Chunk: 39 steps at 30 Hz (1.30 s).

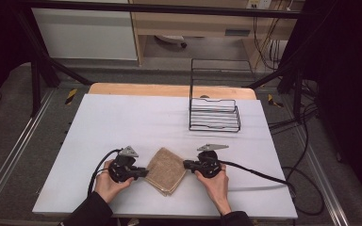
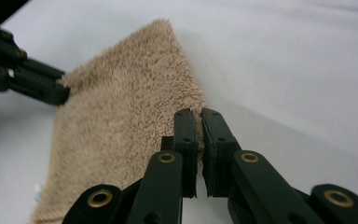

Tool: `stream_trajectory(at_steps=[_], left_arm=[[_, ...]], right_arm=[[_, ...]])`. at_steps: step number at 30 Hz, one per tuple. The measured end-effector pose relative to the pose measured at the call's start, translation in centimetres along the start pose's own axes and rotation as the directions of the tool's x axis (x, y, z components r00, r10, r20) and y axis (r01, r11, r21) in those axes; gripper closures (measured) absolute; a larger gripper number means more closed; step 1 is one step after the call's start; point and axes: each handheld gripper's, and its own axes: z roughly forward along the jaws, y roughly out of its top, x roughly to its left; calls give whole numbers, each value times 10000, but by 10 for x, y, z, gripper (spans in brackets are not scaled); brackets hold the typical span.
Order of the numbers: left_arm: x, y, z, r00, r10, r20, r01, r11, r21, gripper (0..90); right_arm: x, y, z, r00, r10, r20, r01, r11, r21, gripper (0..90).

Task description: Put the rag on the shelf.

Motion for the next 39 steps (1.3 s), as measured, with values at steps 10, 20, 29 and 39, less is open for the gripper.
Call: stream_trajectory(at_steps=[10, 20, 29, 39], left_arm=[[-28, -10, -1, 9985, -479, -257, 466, 9978, -466, 826], [-13, 4, -16, 9914, -42, -1307, -74, 9961, -881, 550], [16, 32, -3, 9885, -476, -1432, 330, 9942, -1023, 262], [34, 46, 27, 9820, -846, -1688, 708, 9938, -856, 371]], right_arm=[[-4, 34, 28, 9911, -1293, 321, 1282, 9912, 335, 857], [-3, 34, 27, 9835, -1759, 428, 1759, 9844, 38, 663], [-11, 28, -5, 9848, -1702, 350, 1720, 9835, -566, 363], [-31, 2, -24, 9877, -1420, 648, 1449, 9886, -417, 163]])
